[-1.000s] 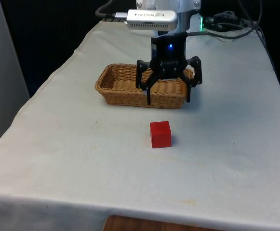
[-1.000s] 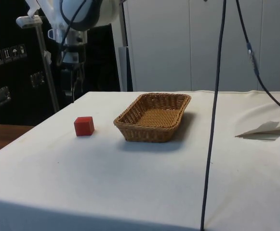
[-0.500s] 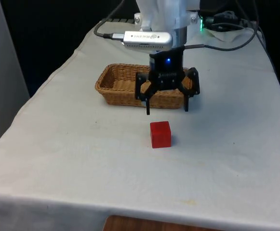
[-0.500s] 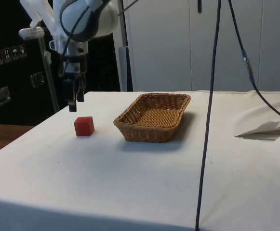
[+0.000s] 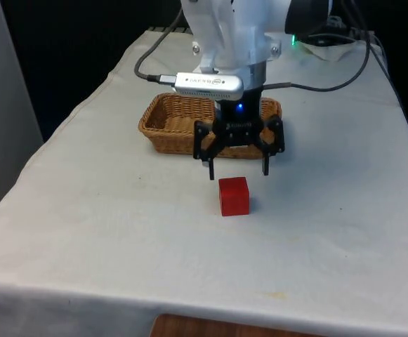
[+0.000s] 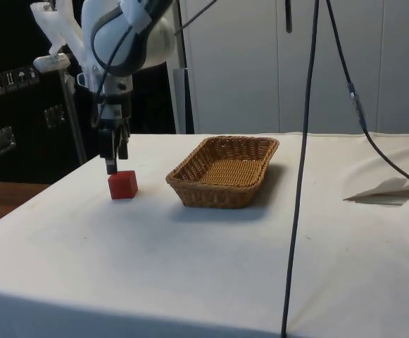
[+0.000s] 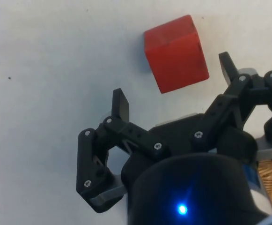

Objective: Pick up the cube and place it into the basket.

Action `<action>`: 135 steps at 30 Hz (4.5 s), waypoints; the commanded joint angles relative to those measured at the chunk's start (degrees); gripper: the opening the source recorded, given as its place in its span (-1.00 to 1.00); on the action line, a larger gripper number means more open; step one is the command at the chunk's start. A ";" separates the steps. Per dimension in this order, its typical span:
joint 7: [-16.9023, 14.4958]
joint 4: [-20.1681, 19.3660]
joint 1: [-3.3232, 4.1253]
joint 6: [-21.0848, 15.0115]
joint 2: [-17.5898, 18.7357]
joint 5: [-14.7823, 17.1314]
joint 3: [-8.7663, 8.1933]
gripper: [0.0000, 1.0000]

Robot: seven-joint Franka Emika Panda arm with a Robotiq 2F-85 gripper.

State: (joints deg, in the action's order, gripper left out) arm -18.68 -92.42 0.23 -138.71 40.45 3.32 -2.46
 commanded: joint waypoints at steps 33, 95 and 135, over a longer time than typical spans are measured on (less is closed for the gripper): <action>-0.69 3.27 -0.74 -1.32 5.96 0.23 -0.34 1.00; 0.11 -3.84 0.52 5.39 -7.79 -1.72 -1.60 -0.99; -0.57 -27.10 0.23 2.41 -26.53 -3.78 -1.38 -0.99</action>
State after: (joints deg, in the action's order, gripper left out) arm -19.31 -120.15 0.46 -136.48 13.46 -0.46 -3.84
